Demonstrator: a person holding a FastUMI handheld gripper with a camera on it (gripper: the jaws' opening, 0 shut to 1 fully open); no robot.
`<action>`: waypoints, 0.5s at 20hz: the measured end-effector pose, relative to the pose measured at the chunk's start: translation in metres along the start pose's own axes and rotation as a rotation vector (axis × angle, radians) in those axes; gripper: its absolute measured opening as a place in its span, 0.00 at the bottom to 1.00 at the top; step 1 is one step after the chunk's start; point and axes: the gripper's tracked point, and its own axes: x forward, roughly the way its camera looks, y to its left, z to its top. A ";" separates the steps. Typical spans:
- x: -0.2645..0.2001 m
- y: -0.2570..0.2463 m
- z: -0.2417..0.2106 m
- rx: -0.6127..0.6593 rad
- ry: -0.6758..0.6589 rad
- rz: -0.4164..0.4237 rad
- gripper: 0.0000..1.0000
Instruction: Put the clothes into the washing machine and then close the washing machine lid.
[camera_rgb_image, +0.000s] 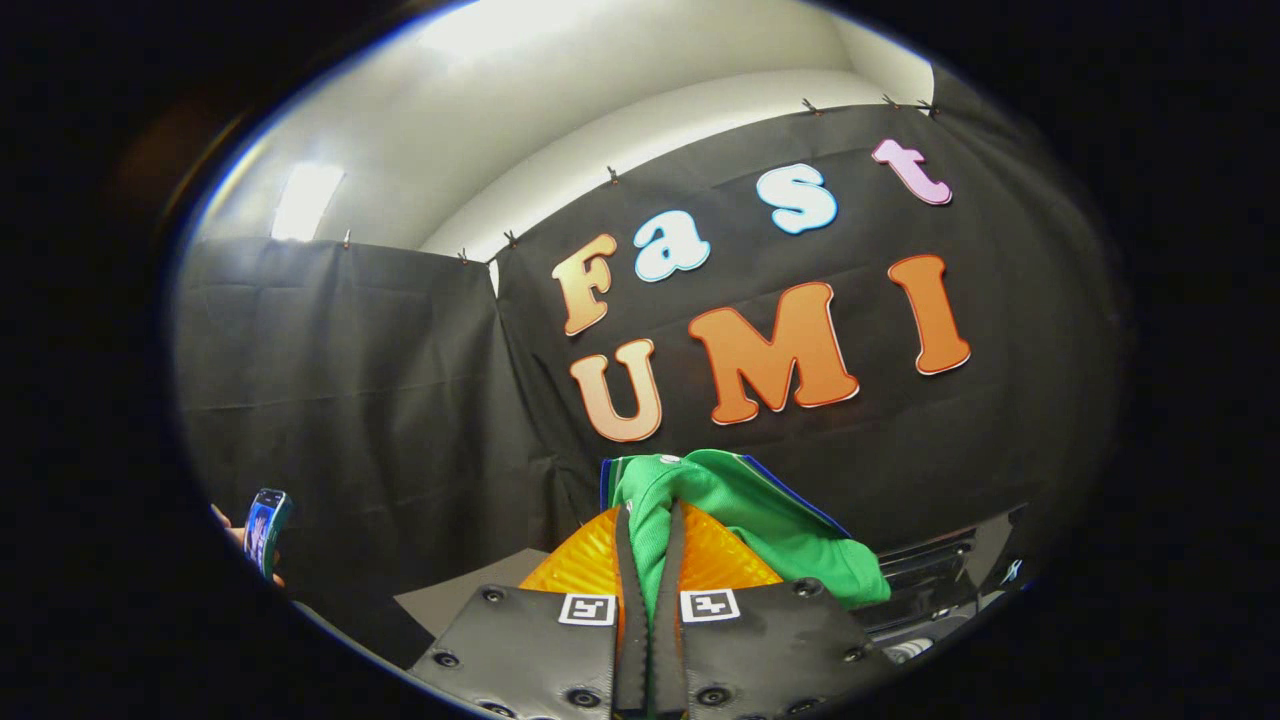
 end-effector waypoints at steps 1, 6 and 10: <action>-0.003 -0.013 0.000 0.000 0.003 -0.012 0.10; -0.019 -0.074 -0.019 -0.024 0.048 -0.092 0.10; -0.025 -0.118 -0.053 -0.040 0.120 -0.150 0.10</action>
